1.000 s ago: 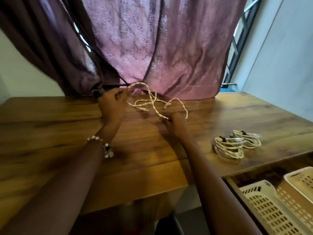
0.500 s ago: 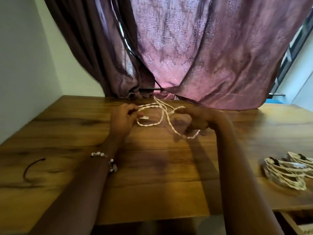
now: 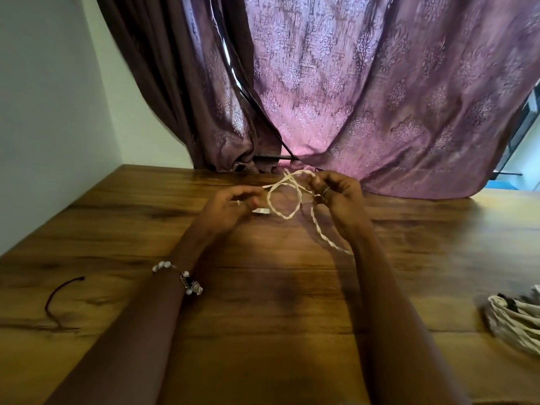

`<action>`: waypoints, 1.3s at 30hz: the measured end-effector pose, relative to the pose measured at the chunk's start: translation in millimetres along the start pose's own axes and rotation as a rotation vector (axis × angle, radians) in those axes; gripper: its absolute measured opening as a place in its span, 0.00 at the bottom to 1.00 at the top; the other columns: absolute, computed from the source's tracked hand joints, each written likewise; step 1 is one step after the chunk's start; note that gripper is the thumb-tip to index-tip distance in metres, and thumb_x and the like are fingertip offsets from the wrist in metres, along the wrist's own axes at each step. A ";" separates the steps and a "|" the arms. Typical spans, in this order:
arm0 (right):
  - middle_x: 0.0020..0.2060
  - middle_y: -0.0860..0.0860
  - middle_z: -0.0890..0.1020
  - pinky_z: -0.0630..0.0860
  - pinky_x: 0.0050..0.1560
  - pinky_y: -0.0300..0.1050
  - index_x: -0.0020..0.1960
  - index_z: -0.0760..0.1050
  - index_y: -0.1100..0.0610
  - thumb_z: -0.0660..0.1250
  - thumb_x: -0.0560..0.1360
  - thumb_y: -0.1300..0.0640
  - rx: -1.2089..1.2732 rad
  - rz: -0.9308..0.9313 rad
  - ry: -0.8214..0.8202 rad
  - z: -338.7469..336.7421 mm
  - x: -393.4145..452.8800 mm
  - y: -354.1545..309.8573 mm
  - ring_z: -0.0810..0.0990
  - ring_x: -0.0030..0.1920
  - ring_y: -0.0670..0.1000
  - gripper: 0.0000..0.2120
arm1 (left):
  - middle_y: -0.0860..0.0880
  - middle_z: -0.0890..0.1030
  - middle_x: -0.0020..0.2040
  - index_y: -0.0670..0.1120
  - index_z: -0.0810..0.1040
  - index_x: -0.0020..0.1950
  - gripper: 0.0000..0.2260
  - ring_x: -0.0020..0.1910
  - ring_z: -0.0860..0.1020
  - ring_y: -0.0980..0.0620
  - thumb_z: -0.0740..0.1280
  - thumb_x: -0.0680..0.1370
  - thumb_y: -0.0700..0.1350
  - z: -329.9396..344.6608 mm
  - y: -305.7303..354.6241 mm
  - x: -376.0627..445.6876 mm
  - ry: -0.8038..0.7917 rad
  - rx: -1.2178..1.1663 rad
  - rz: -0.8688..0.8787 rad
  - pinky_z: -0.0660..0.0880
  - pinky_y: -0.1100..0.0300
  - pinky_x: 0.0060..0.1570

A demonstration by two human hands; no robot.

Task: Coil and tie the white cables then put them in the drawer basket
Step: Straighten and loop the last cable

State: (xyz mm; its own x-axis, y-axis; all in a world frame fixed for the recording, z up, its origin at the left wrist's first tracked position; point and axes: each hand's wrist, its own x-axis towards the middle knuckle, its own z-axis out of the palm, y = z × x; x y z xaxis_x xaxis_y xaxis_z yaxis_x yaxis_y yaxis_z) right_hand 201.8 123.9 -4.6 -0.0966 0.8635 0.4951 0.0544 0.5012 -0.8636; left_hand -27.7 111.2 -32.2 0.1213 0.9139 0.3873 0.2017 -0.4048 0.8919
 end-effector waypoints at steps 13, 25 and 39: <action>0.34 0.50 0.79 0.78 0.41 0.59 0.40 0.75 0.52 0.58 0.74 0.59 -0.294 -0.161 0.481 -8.6 9.7 11.8 0.78 0.38 0.54 0.08 | 0.44 0.80 0.36 0.44 0.79 0.43 0.01 0.30 0.77 0.55 0.69 0.75 0.39 12.3 16.6 2.4 0.022 -0.296 -0.018 0.76 0.63 0.32; 0.26 0.50 0.79 0.69 0.27 0.40 0.37 0.78 0.60 0.60 0.79 0.47 0.093 -0.168 0.329 -20.2 -2.5 -9.3 0.73 0.26 0.48 0.20 | 0.51 0.83 0.44 0.42 0.83 0.49 0.10 0.43 0.78 0.66 0.65 0.74 0.32 2.9 6.3 5.8 0.336 0.366 0.300 0.74 0.70 0.46; 0.30 0.62 0.81 0.66 0.24 0.38 0.49 0.83 0.62 0.70 0.73 0.48 0.205 -0.093 -0.312 -7.6 -9.5 -20.2 0.71 0.24 0.52 0.17 | 0.41 0.84 0.47 0.38 0.81 0.55 0.17 0.45 0.81 0.46 0.66 0.69 0.27 -6.3 10.5 1.0 0.675 0.687 0.543 0.71 0.63 0.51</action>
State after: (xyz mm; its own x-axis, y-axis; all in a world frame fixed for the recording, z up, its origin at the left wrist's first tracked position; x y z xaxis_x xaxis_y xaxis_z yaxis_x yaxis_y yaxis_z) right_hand 209.2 106.0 8.9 -0.3913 0.7406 0.5463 -0.1652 0.5275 -0.8334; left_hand -31.6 108.1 -20.9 -0.1555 0.3535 0.9224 0.8046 -0.4964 0.3259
